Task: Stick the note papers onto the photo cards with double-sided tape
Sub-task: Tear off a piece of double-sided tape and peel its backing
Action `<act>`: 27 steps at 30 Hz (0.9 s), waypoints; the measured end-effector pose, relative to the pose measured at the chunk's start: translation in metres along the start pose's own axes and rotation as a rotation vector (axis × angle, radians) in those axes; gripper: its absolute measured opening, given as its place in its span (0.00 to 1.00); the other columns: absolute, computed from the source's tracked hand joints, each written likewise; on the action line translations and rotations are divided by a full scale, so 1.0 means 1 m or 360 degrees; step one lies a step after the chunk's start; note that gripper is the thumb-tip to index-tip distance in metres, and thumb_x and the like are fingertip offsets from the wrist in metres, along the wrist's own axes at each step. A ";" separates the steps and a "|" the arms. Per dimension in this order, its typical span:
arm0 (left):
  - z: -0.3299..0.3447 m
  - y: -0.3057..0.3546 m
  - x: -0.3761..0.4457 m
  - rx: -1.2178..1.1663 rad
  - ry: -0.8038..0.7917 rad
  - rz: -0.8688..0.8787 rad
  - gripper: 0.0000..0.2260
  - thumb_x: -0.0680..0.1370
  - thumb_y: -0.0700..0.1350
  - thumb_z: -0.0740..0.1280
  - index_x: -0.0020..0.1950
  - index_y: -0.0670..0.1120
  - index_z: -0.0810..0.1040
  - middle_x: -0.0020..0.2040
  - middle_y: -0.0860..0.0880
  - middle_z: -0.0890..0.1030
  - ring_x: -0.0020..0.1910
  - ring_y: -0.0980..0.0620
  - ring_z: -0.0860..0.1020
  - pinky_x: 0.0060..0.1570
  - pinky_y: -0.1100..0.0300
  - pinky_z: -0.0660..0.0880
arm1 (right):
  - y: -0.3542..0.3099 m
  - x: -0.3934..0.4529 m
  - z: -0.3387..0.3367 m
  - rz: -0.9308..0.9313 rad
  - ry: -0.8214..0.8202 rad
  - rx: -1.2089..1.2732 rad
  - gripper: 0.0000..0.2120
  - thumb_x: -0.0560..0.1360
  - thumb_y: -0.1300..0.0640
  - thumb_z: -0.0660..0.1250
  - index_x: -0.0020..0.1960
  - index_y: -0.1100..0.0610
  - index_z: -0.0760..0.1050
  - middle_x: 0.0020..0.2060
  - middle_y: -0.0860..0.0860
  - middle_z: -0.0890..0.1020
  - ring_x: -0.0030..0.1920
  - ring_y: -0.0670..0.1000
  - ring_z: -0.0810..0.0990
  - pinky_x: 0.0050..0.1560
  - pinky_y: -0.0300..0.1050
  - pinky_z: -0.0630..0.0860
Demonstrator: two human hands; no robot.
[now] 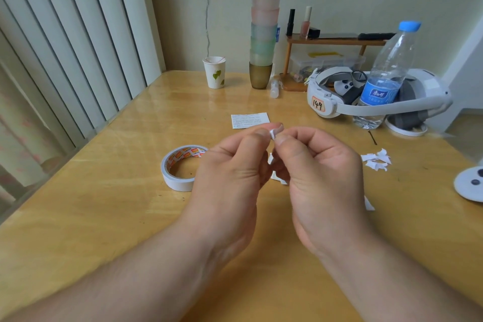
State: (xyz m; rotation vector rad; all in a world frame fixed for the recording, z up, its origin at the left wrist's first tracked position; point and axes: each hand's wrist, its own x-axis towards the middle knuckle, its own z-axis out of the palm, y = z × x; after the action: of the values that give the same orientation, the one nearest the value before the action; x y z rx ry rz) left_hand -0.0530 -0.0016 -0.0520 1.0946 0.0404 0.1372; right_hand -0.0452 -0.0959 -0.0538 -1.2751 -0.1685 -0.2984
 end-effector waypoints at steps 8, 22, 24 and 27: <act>-0.009 0.006 0.002 0.0474 -0.0142 0.0469 0.16 0.82 0.34 0.65 0.45 0.49 0.88 0.31 0.56 0.82 0.30 0.62 0.77 0.35 0.70 0.72 | -0.011 0.006 -0.008 0.0424 -0.0175 0.0224 0.06 0.68 0.51 0.74 0.38 0.54 0.84 0.32 0.49 0.77 0.34 0.47 0.77 0.38 0.44 0.74; -0.013 0.003 0.009 0.0479 -0.0155 0.0457 0.12 0.82 0.35 0.66 0.50 0.47 0.88 0.31 0.58 0.81 0.30 0.61 0.74 0.37 0.68 0.73 | -0.013 0.011 -0.015 0.0561 -0.0274 0.0274 0.08 0.75 0.61 0.71 0.38 0.53 0.84 0.32 0.51 0.79 0.35 0.48 0.79 0.40 0.45 0.75; -0.014 0.005 0.009 0.0531 -0.0177 0.0486 0.13 0.82 0.35 0.66 0.48 0.48 0.88 0.32 0.57 0.82 0.31 0.63 0.76 0.39 0.69 0.74 | -0.014 0.013 -0.016 0.0615 -0.0251 0.0283 0.13 0.77 0.62 0.69 0.36 0.53 0.84 0.32 0.50 0.78 0.35 0.48 0.78 0.41 0.46 0.75; -0.015 0.007 0.008 0.0640 -0.0224 0.0570 0.14 0.81 0.33 0.67 0.47 0.50 0.87 0.33 0.58 0.84 0.31 0.64 0.77 0.37 0.72 0.73 | -0.015 0.014 -0.016 0.0680 -0.0240 0.0284 0.16 0.78 0.61 0.68 0.32 0.53 0.83 0.31 0.50 0.77 0.34 0.47 0.77 0.41 0.45 0.74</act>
State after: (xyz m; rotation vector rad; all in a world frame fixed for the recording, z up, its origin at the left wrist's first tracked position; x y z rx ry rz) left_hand -0.0474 0.0155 -0.0527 1.5049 -0.2660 0.3851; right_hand -0.0375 -0.1171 -0.0407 -1.1233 -0.0463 0.1765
